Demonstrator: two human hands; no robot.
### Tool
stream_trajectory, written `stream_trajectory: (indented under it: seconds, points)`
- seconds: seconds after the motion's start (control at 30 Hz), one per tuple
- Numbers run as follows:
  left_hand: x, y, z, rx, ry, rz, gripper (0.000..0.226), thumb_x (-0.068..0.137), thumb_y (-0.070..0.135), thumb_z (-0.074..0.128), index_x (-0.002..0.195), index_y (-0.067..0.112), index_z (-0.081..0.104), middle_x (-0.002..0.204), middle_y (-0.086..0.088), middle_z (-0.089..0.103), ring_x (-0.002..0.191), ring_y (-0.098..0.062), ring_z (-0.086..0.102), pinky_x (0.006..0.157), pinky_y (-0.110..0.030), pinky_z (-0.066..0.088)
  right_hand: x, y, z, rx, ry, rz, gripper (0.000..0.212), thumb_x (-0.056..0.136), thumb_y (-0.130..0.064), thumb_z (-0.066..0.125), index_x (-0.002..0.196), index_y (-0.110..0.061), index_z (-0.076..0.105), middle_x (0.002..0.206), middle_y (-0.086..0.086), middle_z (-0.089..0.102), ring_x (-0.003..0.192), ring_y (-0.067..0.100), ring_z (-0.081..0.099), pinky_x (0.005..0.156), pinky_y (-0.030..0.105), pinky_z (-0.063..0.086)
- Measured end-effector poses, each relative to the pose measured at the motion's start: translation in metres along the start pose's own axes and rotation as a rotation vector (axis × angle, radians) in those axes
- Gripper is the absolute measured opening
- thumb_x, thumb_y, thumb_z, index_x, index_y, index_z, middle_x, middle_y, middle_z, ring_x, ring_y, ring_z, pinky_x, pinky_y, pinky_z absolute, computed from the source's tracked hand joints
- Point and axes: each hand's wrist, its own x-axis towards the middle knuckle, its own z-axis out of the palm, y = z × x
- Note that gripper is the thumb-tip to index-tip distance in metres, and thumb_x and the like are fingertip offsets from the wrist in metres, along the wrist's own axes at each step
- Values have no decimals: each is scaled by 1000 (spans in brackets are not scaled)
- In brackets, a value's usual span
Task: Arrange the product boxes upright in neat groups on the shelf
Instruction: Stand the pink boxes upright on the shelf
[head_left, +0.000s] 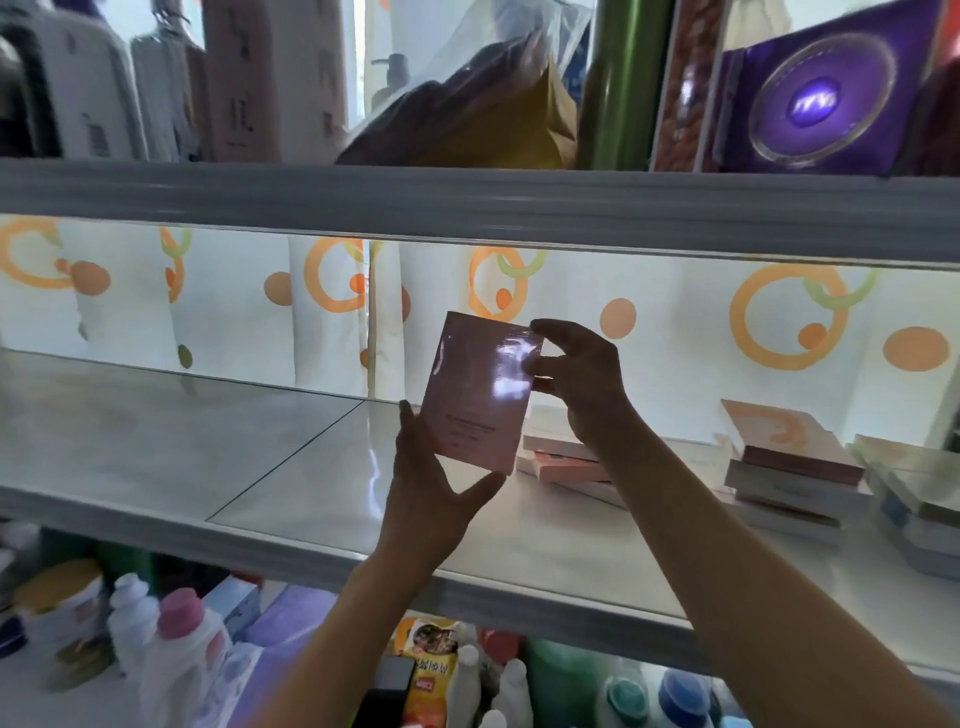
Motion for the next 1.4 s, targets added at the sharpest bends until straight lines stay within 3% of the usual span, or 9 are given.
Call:
stream_trajectory:
  seconds: [0.17, 0.33, 0.5, 0.6, 0.73, 0.87, 0.97, 1.17, 1.4]
  points:
    - [0, 17, 12, 70, -2, -13, 137, 47, 92, 57, 149, 31, -10, 161, 4, 7, 147, -22, 15, 116, -47, 25, -16, -14, -4, 12, 33, -13, 45, 76, 14, 69, 113, -11, 70, 116, 0, 68, 96, 22, 69, 73, 35, 62]
    - [-1, 31, 23, -28, -43, -56, 132, 52, 80, 69, 149, 32, -6, 159, 2, 10, 145, -26, 21, 111, -46, 29, -31, -32, -13, -96, 21, -79, 44, 80, 11, 67, 118, -11, 68, 109, -3, 66, 83, 12, 69, 65, 27, 60]
    - [-14, 38, 10, -518, -224, -136, 96, 55, 77, 65, 136, 39, 33, 133, 6, 47, 117, -15, 49, 94, -32, 42, -34, -54, -23, -31, -20, 30, 41, 93, 4, 53, 132, -8, 51, 111, 6, 68, 83, 24, 73, 65, 37, 62]
    - [-22, 33, -3, -870, -383, -218, 93, 45, 80, 70, 123, 33, 53, 123, -4, 61, 112, -28, 60, 98, -48, 48, -35, -62, -28, 11, -59, 119, 36, 95, 3, 49, 130, -5, 51, 110, 15, 69, 80, 28, 74, 62, 37, 61]
    - [-33, 33, -19, -1330, -565, -452, 105, 48, 70, 77, 128, 8, 55, 129, -27, 56, 117, -48, 52, 102, -62, 39, -42, -66, -19, -56, -77, 103, 31, 86, 8, 53, 113, -2, 65, 94, 14, 71, 81, 28, 70, 65, 35, 61]
    - [-51, 26, -47, -1634, -661, -502, 94, 71, 75, 54, 135, 6, 52, 134, -29, 48, 117, -47, 48, 109, -61, 27, -42, -81, -1, 35, -161, 190, 17, 86, 9, 55, 96, 3, 67, 87, 22, 68, 71, 31, 65, 60, 34, 58]
    - [-64, 24, -73, -1651, -648, -478, 92, 77, 77, 43, 133, 5, 53, 132, -27, 46, 114, -42, 45, 112, -58, 20, -45, -91, 15, 36, -266, 186, 13, 86, 7, 57, 91, 3, 68, 82, 21, 67, 65, 29, 65, 59, 34, 58]
    - [-86, 32, -99, -1630, -574, -439, 90, 79, 75, 40, 137, 7, 44, 133, -26, 42, 111, -40, 45, 102, -51, 29, -54, -100, 39, -59, -396, 68, 15, 87, 4, 59, 98, 1, 68, 77, 16, 68, 66, 23, 65, 59, 32, 60]
    - [-81, 28, -105, -1585, -501, -463, 87, 80, 74, 39, 137, 9, 43, 134, -24, 42, 113, -39, 43, 98, -48, 33, -53, -89, 53, -107, -383, -47, 16, 86, 3, 60, 98, -2, 70, 77, 13, 67, 66, 20, 65, 62, 29, 59]
